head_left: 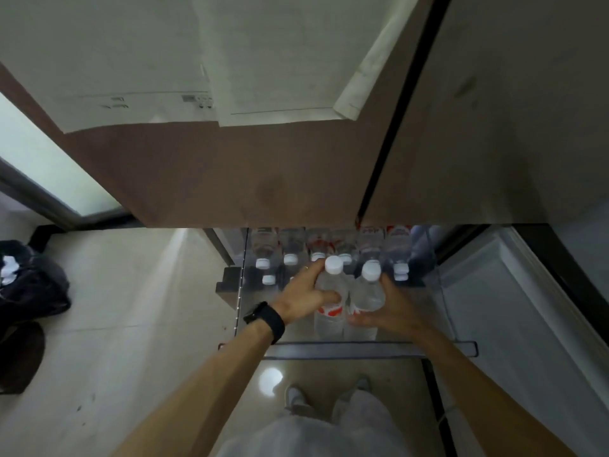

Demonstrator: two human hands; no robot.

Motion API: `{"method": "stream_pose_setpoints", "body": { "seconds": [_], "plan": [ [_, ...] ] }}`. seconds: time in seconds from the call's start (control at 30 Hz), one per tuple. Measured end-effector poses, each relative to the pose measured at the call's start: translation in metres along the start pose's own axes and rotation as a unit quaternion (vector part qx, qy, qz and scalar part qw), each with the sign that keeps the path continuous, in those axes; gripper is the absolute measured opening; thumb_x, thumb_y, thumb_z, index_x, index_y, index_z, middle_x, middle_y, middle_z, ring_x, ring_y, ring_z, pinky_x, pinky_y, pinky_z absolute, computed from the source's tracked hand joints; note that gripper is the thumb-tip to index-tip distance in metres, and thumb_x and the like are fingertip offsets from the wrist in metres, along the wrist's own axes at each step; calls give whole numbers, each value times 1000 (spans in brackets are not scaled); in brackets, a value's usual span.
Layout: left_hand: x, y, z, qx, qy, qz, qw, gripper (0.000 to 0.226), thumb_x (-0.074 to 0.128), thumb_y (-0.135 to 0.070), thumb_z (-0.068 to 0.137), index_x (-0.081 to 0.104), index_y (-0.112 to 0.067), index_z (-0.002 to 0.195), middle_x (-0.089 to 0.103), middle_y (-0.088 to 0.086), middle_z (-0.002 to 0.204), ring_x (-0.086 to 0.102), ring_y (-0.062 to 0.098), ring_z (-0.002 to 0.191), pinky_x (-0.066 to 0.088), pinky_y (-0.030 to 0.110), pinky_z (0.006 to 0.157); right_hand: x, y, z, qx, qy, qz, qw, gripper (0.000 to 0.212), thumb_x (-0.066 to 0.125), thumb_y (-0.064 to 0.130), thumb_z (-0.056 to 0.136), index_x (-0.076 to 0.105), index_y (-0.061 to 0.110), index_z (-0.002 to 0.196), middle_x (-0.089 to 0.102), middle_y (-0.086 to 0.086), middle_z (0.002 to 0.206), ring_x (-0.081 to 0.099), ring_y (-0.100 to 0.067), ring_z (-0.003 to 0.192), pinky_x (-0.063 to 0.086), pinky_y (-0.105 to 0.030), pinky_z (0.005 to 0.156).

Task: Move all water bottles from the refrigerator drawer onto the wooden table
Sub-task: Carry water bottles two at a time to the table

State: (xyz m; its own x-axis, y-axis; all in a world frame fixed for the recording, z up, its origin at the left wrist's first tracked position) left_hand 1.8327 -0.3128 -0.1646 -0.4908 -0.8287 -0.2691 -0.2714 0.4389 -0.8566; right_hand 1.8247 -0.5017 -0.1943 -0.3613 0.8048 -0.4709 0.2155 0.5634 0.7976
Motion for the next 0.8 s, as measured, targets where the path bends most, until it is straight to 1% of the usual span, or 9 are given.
{"method": "stream_pose_setpoints", "body": {
  "seconds": [0.07,0.13,0.27,0.37,0.43,0.53,0.63,0.7,0.8],
  "plan": [
    [14,3,-1,8,12,-29,999,79,78,-9,80,34,-39,138,56,-12,127,57,6,113,50,21,87,-4,2,-3,3,-18,-5,1000,81,96,32,58,49,39,124,62,11,124,60,-11,114,51,-42,99],
    [20,3,0,24,4,-3,1000,78,81,-7,79,34,-36,135,56,-15,118,59,5,105,49,16,79,-6,1,-7,16,-26,-8,1000,72,95,24,60,50,42,113,63,12,117,62,-12,111,52,-38,96],
    [24,-1,4,26,-11,81,996,83,89,-41,67,45,-29,136,60,-10,126,59,15,114,53,43,96,-6,-5,-13,15,-36,-4,999,69,86,53,53,56,35,113,63,17,110,63,-10,108,52,-39,97],
    [25,0,6,21,-10,94,995,95,85,-61,58,44,-30,138,59,-11,132,58,15,119,51,44,101,-7,-6,-14,27,-36,12,999,67,92,34,60,57,30,117,64,19,107,64,-5,103,53,-28,90],
    [26,1,5,10,5,93,996,98,88,-57,59,42,-31,141,58,-11,132,57,15,121,50,44,102,-8,-3,-15,26,-28,12,999,69,92,31,60,55,28,118,65,19,107,64,-1,101,54,-26,89],
    [29,-3,-1,1,19,110,994,92,91,-41,68,38,-28,143,57,-9,131,57,16,117,50,42,102,-8,0,-16,21,-19,19,999,63,91,25,62,60,26,117,68,17,105,64,5,96,55,-32,93],
    [24,-11,-11,17,-48,142,989,87,86,-49,70,41,-23,140,60,-5,129,59,19,115,51,42,98,-7,0,-21,12,-14,-14,1000,71,91,42,60,53,32,119,62,19,104,62,1,96,50,-25,88],
    [17,-8,-23,6,-105,129,986,84,86,-52,68,44,-26,136,62,-8,125,61,18,112,53,41,95,-7,0,-23,1,-14,-33,999,68,86,51,56,56,31,114,64,17,102,64,-5,98,51,-25,83],
    [-5,-3,-54,-14,-223,35,974,71,89,-45,68,47,-32,124,61,-20,111,61,8,107,52,26,88,-16,12,-31,-16,-33,-23,999,57,88,39,60,61,31,110,71,12,97,67,-4,88,57,-30,76]
  ]
}}
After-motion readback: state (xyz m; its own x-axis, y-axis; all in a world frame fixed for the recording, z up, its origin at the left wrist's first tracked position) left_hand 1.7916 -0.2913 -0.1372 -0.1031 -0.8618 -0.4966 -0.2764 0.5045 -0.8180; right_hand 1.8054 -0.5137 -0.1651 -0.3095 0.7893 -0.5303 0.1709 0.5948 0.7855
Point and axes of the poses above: each hand's wrist, its own z-axis towards the middle knuckle, its own x-axis out of the palm, y = z × x, the point moved 7 cm from there along z, towards the middle knuckle
